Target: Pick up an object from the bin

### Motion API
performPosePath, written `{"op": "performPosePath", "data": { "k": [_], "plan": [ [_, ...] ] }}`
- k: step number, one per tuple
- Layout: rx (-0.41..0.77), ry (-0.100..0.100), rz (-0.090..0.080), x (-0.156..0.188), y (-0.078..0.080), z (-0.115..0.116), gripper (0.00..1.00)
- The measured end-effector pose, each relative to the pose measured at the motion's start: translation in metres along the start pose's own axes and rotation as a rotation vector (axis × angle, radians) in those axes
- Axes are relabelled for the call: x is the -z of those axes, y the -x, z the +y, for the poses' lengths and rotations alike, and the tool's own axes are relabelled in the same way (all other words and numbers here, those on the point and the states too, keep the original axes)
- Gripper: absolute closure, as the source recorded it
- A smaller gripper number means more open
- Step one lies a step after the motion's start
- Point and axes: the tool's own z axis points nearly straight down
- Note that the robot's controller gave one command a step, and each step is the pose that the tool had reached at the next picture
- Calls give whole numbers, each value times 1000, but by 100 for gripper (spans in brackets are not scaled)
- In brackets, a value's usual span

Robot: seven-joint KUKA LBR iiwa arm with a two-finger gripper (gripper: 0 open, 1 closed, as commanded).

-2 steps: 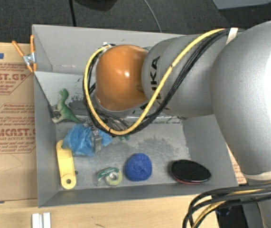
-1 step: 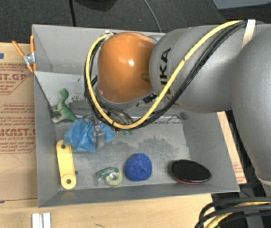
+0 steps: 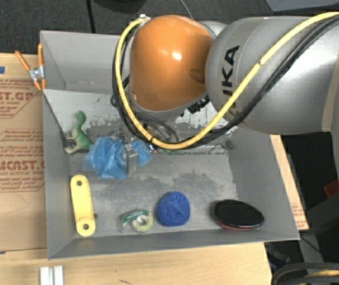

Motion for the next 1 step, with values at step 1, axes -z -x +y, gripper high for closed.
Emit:
{"op": "performPosePath", "data": {
  "k": [1],
  "plan": [
    [-66,2,-5,-64,-7,-4,0]
  ]
}}
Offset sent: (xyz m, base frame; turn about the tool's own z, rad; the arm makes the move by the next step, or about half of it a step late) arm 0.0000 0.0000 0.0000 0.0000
